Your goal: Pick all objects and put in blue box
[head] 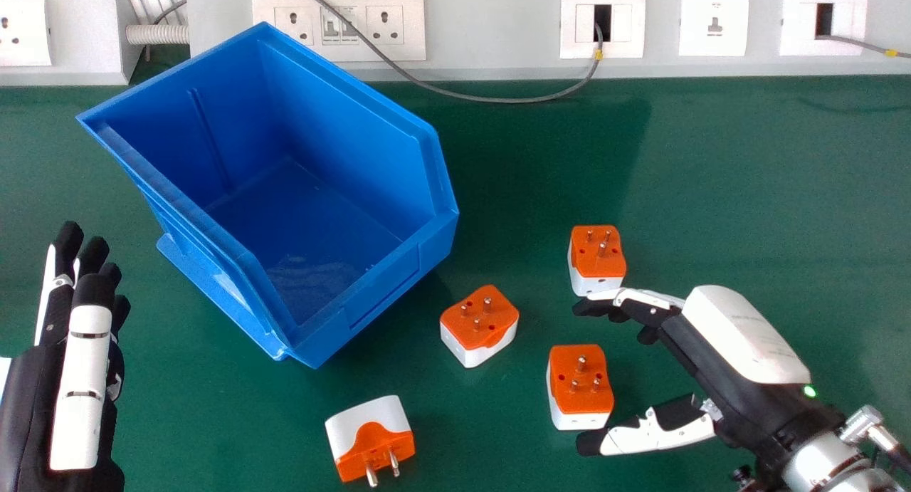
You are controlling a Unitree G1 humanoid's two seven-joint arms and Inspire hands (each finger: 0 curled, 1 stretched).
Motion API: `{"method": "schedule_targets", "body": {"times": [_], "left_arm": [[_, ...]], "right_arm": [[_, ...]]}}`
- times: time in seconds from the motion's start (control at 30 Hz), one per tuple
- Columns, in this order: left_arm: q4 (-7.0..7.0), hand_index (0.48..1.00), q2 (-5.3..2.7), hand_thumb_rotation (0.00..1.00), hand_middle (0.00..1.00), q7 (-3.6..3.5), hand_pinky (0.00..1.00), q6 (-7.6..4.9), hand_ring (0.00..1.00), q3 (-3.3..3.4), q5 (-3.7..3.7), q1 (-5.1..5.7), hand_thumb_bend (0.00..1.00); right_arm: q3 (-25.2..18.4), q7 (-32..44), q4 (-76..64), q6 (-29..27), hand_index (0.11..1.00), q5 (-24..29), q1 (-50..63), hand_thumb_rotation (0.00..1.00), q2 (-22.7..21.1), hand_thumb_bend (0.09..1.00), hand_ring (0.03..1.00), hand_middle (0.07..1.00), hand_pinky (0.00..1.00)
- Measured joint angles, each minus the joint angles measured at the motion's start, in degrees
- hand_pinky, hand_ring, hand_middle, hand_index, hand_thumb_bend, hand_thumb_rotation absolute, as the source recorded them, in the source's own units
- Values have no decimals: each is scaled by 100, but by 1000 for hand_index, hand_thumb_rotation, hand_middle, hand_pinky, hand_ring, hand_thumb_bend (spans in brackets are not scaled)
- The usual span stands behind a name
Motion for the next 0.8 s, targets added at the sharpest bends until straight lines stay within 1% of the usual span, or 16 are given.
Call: {"method": "schedule_targets", "body": {"times": [0.13, 0.3, 0.6, 0.8], "left_arm": [[0, 1000, -1, 888, 1000, 8, 1000, 1, 1000, 0, 2, 4, 502], [0, 1000, -3, 886, 1000, 12, 1000, 1, 1000, 0, 2, 3, 502], [6, 1000, -9, 883, 1000, 25, 1000, -1, 1000, 0, 2, -13, 497], [6, 1000, -15, 879, 1000, 30, 1000, -1, 1000, 0, 1, -4, 497]], "right_arm": [[49, 130, -253, 366, 756, -95, -8, 328, -15, 777, 752, 775, 629], [100, 142, -431, 625, 757, -288, -34, 301, -36, 778, 754, 774, 630], [330, 522, -813, 1359, 759, -601, -71, 289, -39, 785, 757, 774, 643], [468, 617, -998, 1662, 759, -939, -95, 287, -72, 789, 757, 772, 646]]}}
